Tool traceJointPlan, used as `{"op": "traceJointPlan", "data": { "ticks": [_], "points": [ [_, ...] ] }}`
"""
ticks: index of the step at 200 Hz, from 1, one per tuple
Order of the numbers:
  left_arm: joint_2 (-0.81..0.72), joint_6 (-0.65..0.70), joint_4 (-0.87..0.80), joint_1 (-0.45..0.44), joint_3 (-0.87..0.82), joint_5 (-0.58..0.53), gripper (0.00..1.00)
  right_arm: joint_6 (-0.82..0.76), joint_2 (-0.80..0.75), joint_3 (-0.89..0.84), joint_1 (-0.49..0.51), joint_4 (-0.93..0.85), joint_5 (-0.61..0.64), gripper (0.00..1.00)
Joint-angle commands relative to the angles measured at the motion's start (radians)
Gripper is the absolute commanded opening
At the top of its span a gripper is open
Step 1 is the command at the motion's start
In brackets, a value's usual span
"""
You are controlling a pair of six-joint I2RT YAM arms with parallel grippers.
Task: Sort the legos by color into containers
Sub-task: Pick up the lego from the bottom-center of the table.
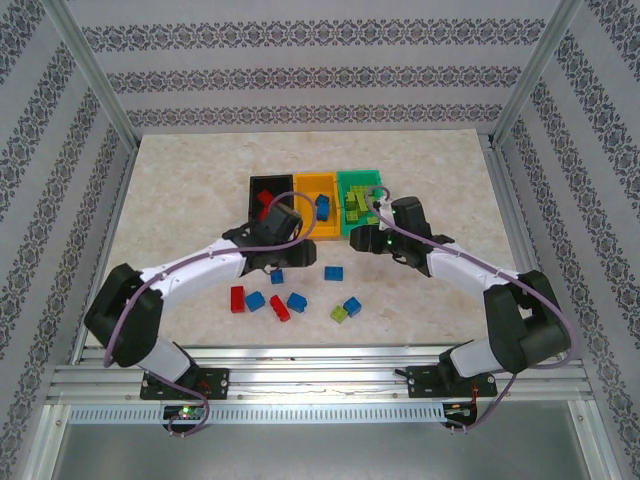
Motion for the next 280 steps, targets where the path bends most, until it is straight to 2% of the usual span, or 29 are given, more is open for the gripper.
{"op": "traceJointPlan", "data": {
  "ticks": [1, 30, 46, 70, 88, 107, 121, 133, 161, 208, 225, 261, 280],
  "points": [
    [-0.110, -0.034, 0.065, -0.007, -0.089, -0.096, 0.58, -0.059, 0.000, 0.043, 0.064, -0.154, -0.046, 0.60],
    [-0.236, -0.044, 0.085, -0.008, -0.189, -0.148, 0.58, -0.101, -0.056, 0.056, 0.167, -0.309, -0.033, 0.61],
    [-0.285, -0.051, 0.081, -0.006, -0.221, -0.169, 0.58, -0.106, -0.101, 0.044, 0.257, -0.379, -0.012, 0.60],
    [-0.323, -0.047, 0.074, -0.001, -0.249, -0.191, 0.58, -0.028, -0.198, -0.010, 0.424, -0.434, 0.059, 0.60],
    [-0.327, -0.046, 0.076, 0.002, -0.256, -0.193, 0.58, 0.066, -0.243, -0.065, 0.497, -0.413, 0.069, 0.60],
    [-0.325, -0.054, 0.111, 0.002, -0.269, -0.174, 0.58, 0.168, -0.253, -0.112, 0.517, -0.361, 0.021, 0.60],
    [-0.318, -0.060, 0.140, 0.002, -0.282, -0.165, 0.58, 0.179, -0.256, -0.134, 0.520, -0.346, 0.062, 0.60],
    [-0.307, -0.059, 0.139, 0.002, -0.277, -0.154, 0.58, 0.170, -0.243, -0.134, 0.512, -0.359, 0.111, 0.61],
    [-0.300, -0.058, 0.134, 0.002, -0.270, -0.136, 0.58, 0.149, -0.186, -0.094, 0.501, -0.389, 0.106, 0.61],
    [-0.334, -0.071, 0.142, 0.001, -0.297, -0.142, 0.58, 0.086, -0.162, -0.049, 0.506, -0.482, 0.272, 0.61],
    [-0.340, -0.072, 0.137, 0.002, -0.301, -0.145, 0.58, 0.067, -0.155, -0.028, 0.509, -0.495, 0.271, 0.61],
    [-0.327, -0.071, 0.143, 0.002, -0.298, -0.140, 0.58, 0.041, -0.114, 0.006, 0.570, -0.501, 0.283, 0.60],
    [-0.316, -0.067, 0.158, 0.002, -0.301, -0.139, 0.58, 0.028, -0.092, 0.044, 0.628, -0.553, 0.370, 0.61]
  ]
}}
